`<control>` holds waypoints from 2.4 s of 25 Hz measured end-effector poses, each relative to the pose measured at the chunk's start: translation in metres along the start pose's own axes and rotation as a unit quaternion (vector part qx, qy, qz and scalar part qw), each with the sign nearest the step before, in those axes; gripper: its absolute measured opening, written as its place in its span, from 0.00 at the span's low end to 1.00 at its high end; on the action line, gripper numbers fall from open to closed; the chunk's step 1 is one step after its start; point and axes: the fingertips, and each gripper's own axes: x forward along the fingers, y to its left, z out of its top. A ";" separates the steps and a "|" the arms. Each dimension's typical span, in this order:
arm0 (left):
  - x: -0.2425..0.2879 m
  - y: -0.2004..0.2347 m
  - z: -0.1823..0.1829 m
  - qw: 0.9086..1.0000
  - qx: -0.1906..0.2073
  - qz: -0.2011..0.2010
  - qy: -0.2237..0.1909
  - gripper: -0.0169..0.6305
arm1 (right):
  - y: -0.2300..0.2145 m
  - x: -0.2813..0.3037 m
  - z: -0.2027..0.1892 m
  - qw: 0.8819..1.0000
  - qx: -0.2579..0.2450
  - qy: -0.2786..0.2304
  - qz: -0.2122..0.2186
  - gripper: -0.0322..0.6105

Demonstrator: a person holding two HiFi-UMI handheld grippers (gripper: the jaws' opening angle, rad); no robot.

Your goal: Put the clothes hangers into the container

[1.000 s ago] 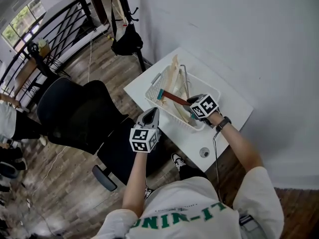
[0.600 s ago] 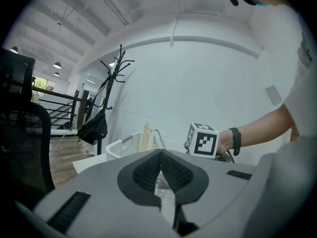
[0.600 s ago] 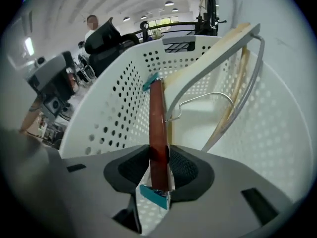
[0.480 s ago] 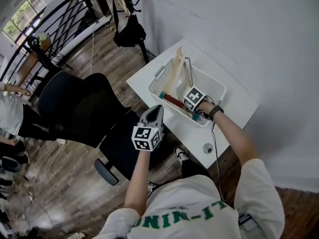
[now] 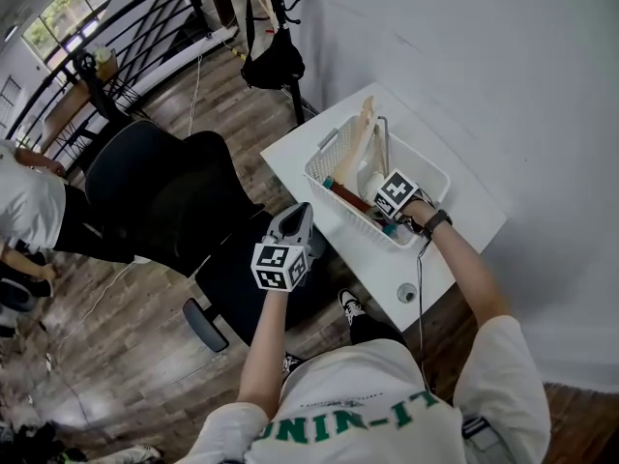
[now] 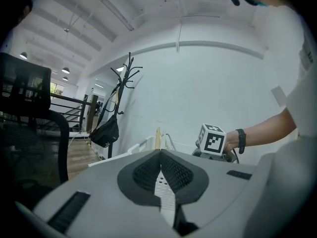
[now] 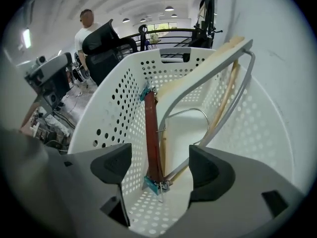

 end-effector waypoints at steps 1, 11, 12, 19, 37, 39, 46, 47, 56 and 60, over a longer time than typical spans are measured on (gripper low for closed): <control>-0.004 0.002 0.002 1.000 0.001 0.003 -0.001 0.04 | 0.002 -0.007 0.002 1.000 -0.004 -0.004 0.000 0.63; -0.051 0.036 0.026 0.998 0.014 0.052 -0.021 0.04 | 0.045 -0.083 0.089 0.986 -0.015 -0.167 0.010 0.58; -0.058 0.041 0.029 0.998 0.015 0.060 -0.024 0.04 | 0.055 -0.088 0.101 0.982 -0.018 -0.186 0.018 0.58; -0.127 0.091 0.049 0.989 0.009 0.138 -0.043 0.04 | 0.141 -0.100 0.181 0.957 -0.070 -0.276 0.056 0.56; -0.327 0.204 0.067 0.932 0.013 0.354 -0.076 0.04 | 0.360 -0.109 0.312 0.873 -0.072 -0.463 0.137 0.07; -0.340 0.207 0.068 0.927 0.012 0.366 -0.082 0.04 | 0.375 -0.110 0.314 0.866 -0.076 -0.472 0.143 0.07; -0.369 0.212 0.064 0.916 0.011 0.391 -0.088 0.04 | 0.399 -0.106 0.313 0.864 -0.081 -0.478 0.133 0.07; -0.371 0.213 0.064 0.915 0.010 0.393 -0.089 0.04 | 0.401 -0.106 0.314 0.864 -0.082 -0.478 0.135 0.07; -0.376 0.214 0.060 0.915 -0.009 0.390 -0.106 0.04 | 0.416 -0.113 0.313 0.858 -0.091 -0.481 0.156 0.07; -0.374 0.208 0.063 0.914 -0.020 0.385 -0.123 0.04 | 0.421 -0.116 0.303 0.857 -0.081 -0.483 0.163 0.07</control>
